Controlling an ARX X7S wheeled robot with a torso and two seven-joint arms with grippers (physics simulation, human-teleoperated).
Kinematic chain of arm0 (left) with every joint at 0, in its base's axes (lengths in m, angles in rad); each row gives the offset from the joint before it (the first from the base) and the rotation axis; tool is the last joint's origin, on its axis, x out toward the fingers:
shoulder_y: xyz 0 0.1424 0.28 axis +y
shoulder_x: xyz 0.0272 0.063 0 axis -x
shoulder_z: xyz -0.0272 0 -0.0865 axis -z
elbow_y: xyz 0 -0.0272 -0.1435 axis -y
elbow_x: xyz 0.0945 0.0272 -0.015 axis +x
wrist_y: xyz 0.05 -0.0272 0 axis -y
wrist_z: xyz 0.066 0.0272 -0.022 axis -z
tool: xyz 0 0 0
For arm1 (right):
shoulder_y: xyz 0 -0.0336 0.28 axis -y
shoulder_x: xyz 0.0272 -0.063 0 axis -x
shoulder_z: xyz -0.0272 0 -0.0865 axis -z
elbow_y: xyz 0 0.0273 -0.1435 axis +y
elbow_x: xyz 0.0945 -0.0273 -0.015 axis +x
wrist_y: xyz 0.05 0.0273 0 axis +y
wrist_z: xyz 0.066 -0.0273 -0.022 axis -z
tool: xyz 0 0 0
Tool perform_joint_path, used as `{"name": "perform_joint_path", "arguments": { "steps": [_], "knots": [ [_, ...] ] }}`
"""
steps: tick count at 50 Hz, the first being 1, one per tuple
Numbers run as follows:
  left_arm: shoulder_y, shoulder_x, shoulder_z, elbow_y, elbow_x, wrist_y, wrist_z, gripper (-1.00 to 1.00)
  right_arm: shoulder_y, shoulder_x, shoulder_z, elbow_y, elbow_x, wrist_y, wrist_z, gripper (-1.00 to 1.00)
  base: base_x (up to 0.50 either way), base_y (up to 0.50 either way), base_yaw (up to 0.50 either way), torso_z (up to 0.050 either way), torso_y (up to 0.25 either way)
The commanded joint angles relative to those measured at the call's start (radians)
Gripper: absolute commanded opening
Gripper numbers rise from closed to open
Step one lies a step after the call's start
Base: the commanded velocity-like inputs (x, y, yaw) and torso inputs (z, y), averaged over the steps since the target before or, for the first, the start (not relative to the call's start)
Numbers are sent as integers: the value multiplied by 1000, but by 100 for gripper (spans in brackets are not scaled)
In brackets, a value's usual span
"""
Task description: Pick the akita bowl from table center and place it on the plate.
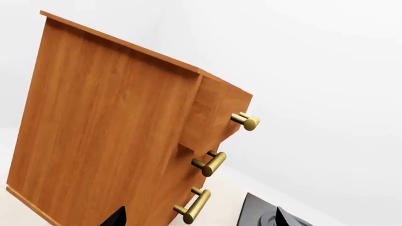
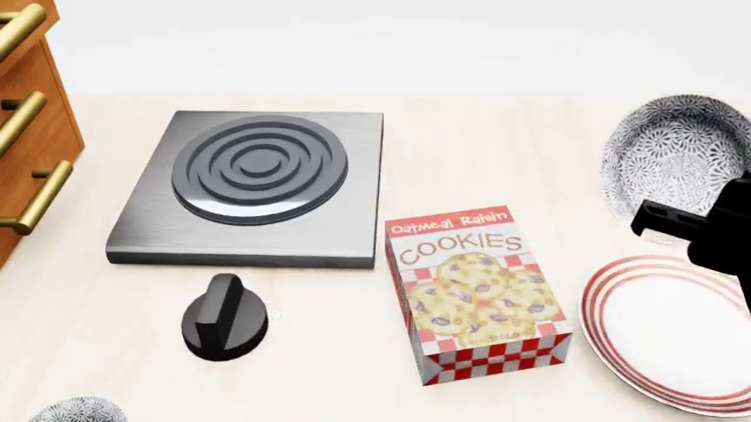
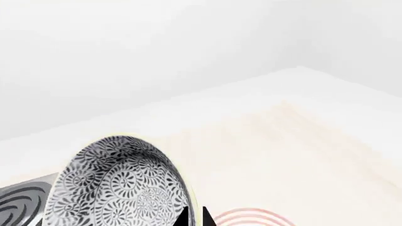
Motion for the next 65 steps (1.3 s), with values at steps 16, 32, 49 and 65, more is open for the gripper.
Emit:
{"name": "perform_joint_path", "arguments": {
  "steps": [16,32,49,65],
  "knots": [
    [-3,-8,7,-3,-3,5,-11,100,33,-38,59,163,83,94,46,-100,0,0,0,0,0],
    [5,0,7,-13,15,57,-2,100,299,-90,297,611,271,231,301,-100,0,0,0,0,1],
    [28,-20,63,-2,85,92,22,100,334,-72,233,720,182,197,368,-100,0,0,0,0,-40],
    [26,-22,41,7,4,64,25,100,371,-55,186,774,136,150,331,-100,0,0,0,3,-134]
  ]
}}
